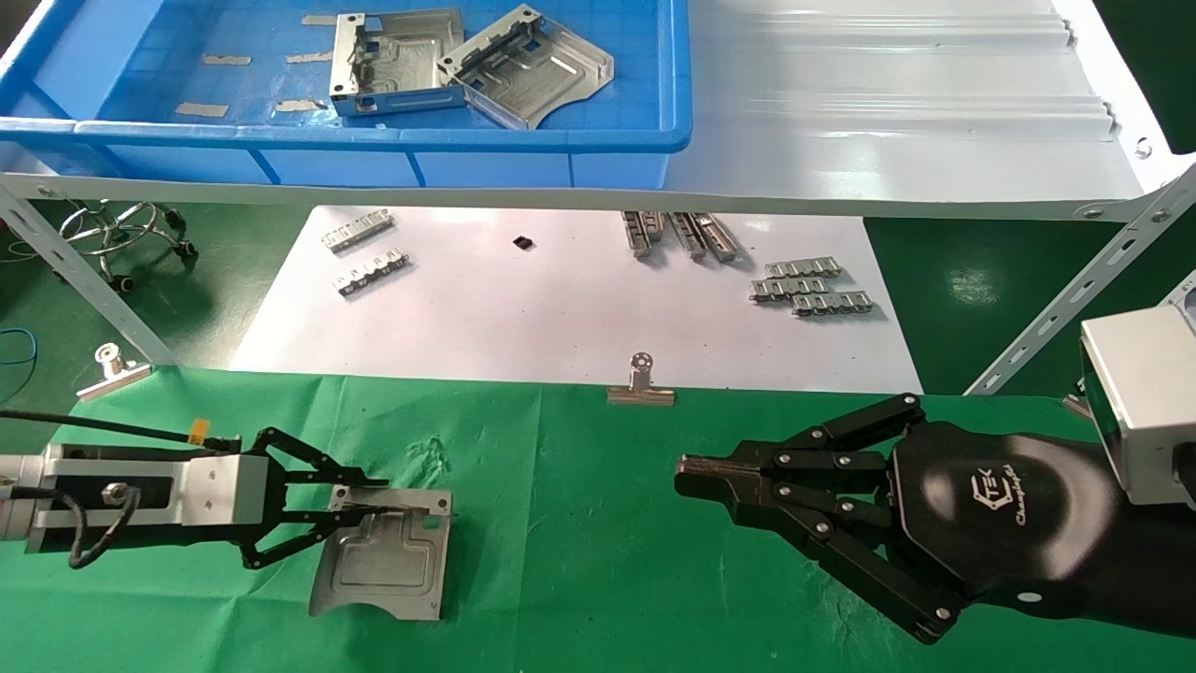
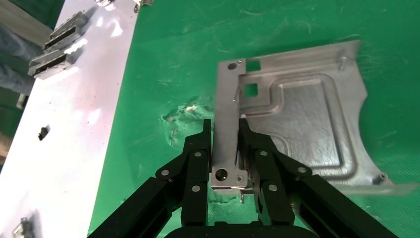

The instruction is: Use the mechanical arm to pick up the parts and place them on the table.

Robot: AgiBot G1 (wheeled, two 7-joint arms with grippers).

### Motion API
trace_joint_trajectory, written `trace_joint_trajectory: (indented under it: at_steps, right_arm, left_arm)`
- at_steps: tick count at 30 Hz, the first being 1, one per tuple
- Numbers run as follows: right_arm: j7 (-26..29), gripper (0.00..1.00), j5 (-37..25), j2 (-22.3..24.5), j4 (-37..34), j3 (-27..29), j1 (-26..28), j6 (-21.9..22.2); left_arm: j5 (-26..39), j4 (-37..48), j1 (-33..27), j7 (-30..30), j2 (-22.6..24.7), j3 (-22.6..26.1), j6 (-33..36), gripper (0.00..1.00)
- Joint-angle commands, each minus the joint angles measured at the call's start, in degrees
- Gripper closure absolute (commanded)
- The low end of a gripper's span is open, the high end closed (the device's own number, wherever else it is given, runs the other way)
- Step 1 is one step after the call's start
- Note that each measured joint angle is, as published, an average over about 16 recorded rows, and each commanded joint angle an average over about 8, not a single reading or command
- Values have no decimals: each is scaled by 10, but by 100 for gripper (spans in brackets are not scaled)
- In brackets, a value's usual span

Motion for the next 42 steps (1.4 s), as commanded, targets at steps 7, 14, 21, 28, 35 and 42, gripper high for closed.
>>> trace_joint_trajectory:
  at_steps: [7,14,21,28,35,42]
  right_arm:
    - [0,100,0,0,0,0,0,0]
    - [0,100,0,0,0,0,0,0]
    - [0,34,0,0,0,0,0,0]
    - [0,0,0,0,0,0,0,0]
    - [0,0,0,0,0,0,0,0]
    - [0,0,0,0,0,0,0,0]
  left_arm:
    - [1,22,-6,16,9,0,0,0]
    - [-10,31,-12,12,5,-6,17,0]
    - [-61,-37,1,-65,-24,-23,41,0]
    - [-127,-148,37,-157,-66,-37,41,0]
    - [-126,-195,63,-209,-72,-77,37,0]
    - [-132,-258,97,-267,-84,-120,29,0]
